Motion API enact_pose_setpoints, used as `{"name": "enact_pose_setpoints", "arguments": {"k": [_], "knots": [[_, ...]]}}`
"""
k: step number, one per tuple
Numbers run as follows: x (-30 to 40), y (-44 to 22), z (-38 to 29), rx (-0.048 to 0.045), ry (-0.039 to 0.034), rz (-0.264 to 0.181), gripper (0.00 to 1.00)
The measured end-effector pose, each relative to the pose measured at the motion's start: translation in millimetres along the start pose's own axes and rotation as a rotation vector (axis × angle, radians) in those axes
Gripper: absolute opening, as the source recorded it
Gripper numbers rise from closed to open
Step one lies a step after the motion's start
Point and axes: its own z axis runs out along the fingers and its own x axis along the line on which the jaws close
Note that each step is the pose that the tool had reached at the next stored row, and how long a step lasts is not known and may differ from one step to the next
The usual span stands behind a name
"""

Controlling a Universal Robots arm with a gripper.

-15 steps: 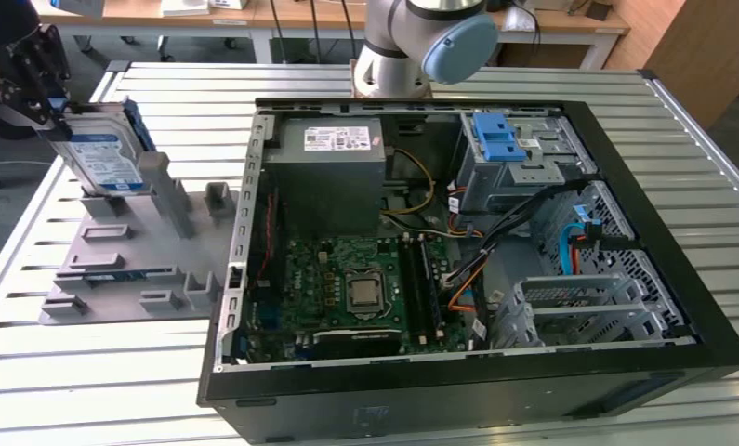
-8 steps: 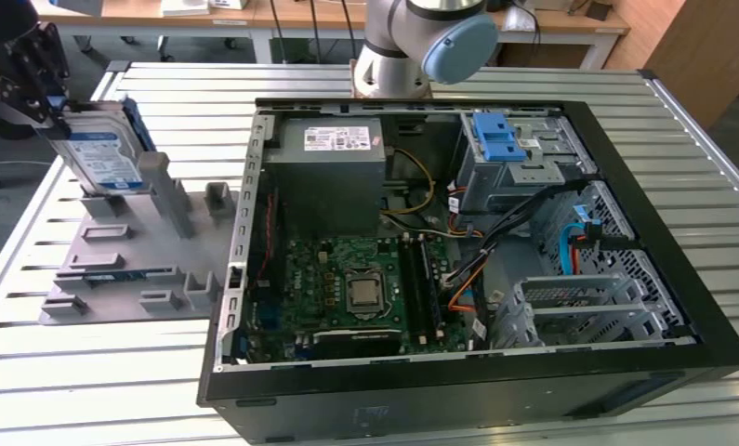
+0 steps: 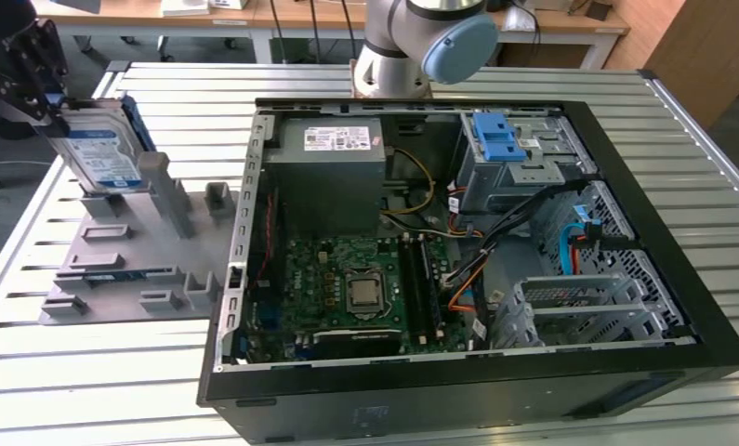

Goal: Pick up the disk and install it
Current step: 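Pick up the disk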

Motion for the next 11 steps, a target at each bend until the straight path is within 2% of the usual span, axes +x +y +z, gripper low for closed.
{"name": "enact_pose_setpoints", "arguments": {"k": [11], "knots": [[-0.2,0.1,-4.6,-0.0001,0.0000,0.000,0.36]]}}
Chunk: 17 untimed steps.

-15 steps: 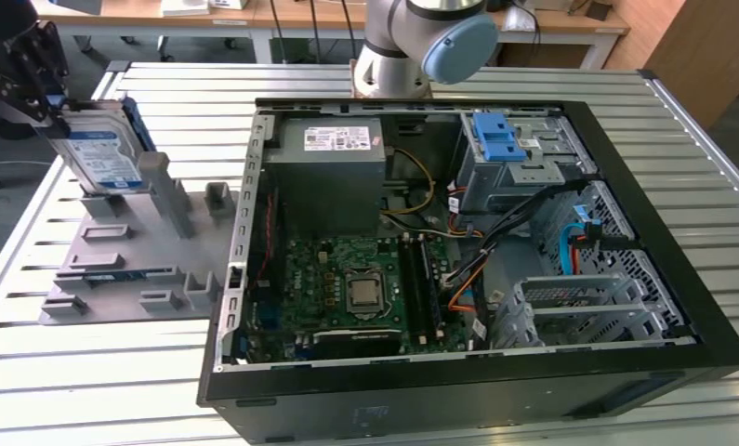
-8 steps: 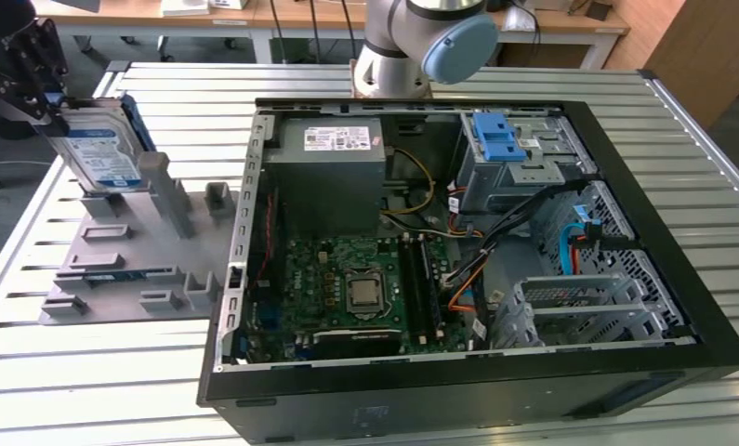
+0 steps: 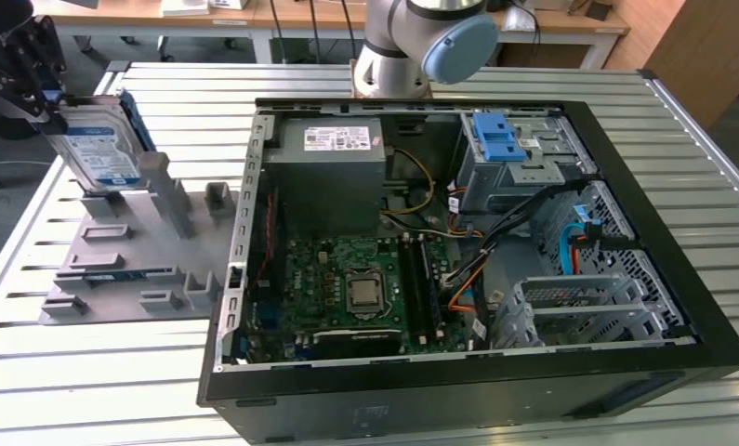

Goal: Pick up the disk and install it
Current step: 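Pick up the disk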

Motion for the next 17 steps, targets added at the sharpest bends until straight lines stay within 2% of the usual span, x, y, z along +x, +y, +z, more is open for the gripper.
{"name": "enact_pose_setpoints", "arguments": {"k": [17], "knots": [[-0.3,0.2,-7.4,0.0000,0.0000,0.000,0.36]]}}
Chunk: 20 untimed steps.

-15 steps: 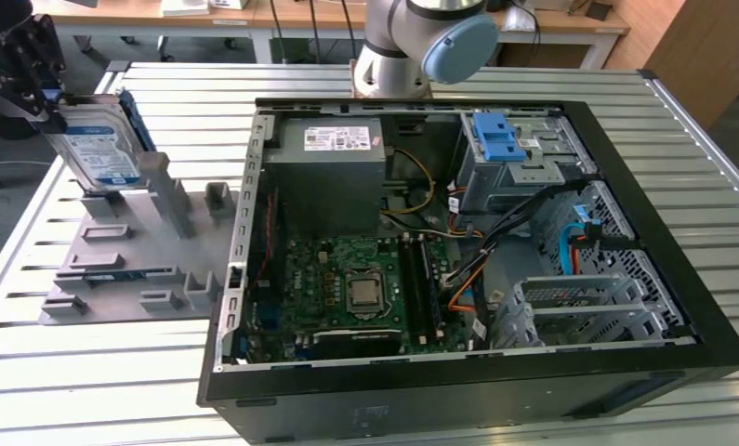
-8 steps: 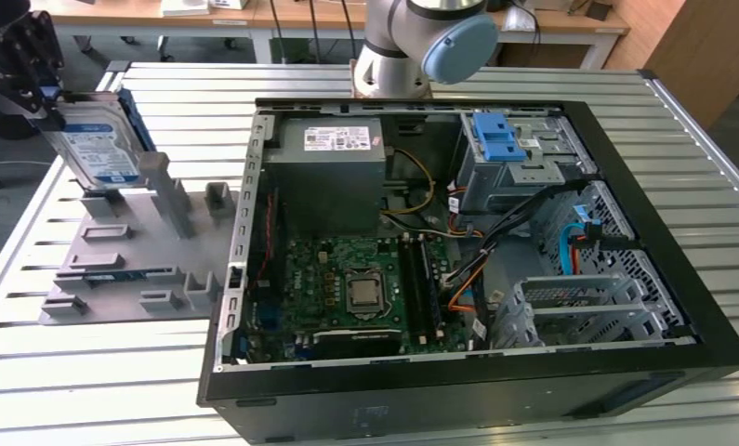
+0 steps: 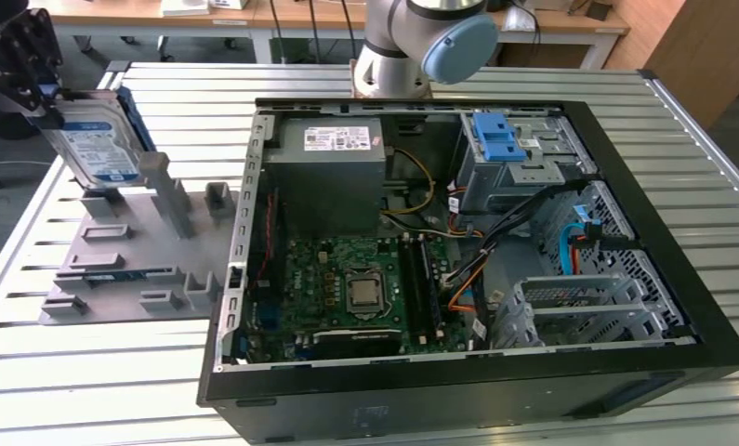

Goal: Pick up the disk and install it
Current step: 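Pick up the disk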

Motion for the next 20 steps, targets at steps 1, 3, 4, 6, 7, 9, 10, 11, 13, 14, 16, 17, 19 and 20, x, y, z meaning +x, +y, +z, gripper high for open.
{"name": "enact_pose_setpoints", "arguments": {"k": [1,3,4,6,7,9,10,11,13,14,16,17,19,20], "knots": [[0.0,0.0,-0.3,0.0001,0.0000,0.000,0.36],[0.0,0.0,-0.9,0.0001,0.0000,0.000,0.36],[-0.1,0.0,-1.2,0.0001,0.0000,0.000,0.36],[-0.1,0.0,-1.8,0.0001,0.0000,0.000,0.36],[-0.1,0.1,-2.1,0.0000,0.0000,0.000,0.36],[-0.1,0.1,-2.7,0.0001,0.0000,0.000,0.36],[-0.1,0.1,-3.0,0.0000,0.0000,0.000,0.36],[-0.1,0.1,-3.4,0.0000,0.0000,0.000,0.36],[-0.1,0.1,-3.9,0.0002,-0.0001,0.000,0.36],[-0.2,0.1,-4.2,0.0000,0.0000,0.000,0.36],[-0.2,0.1,-4.7,0.0002,-0.0001,0.000,0.36],[-0.2,0.1,-5.0,0.0001,0.0000,0.000,0.36],[-0.2,0.2,-5.6,0.0000,0.0000,0.000,0.36],[-0.2,0.2,-5.8,0.0001,-0.0001,0.000,0.36]]}}
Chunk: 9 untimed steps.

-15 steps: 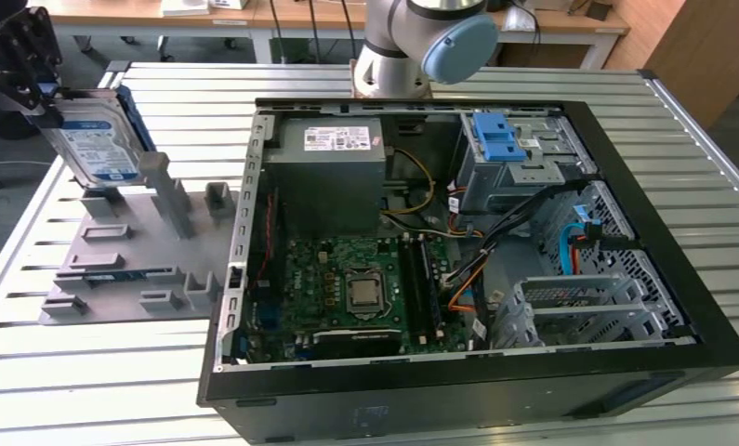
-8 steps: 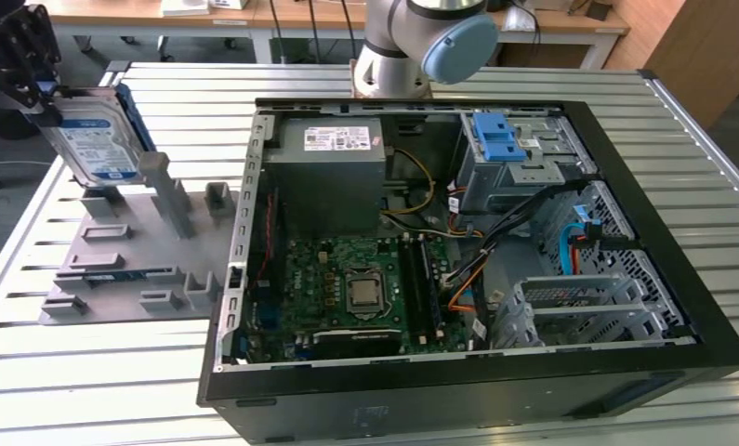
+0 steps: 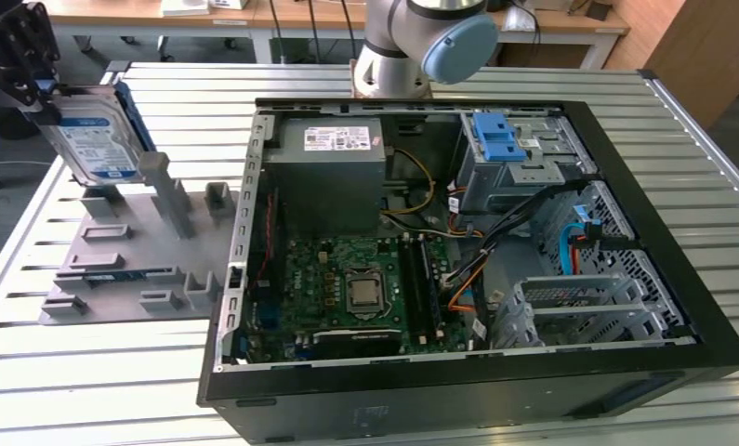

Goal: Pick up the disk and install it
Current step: 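Pick up the disk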

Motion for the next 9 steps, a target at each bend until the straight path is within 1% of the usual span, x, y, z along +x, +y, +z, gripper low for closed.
{"name": "enact_pose_setpoints", "arguments": {"k": [9], "knots": [[-0.1,0.1,-2.7,0.0000,0.0001,0.000,0.36]]}}
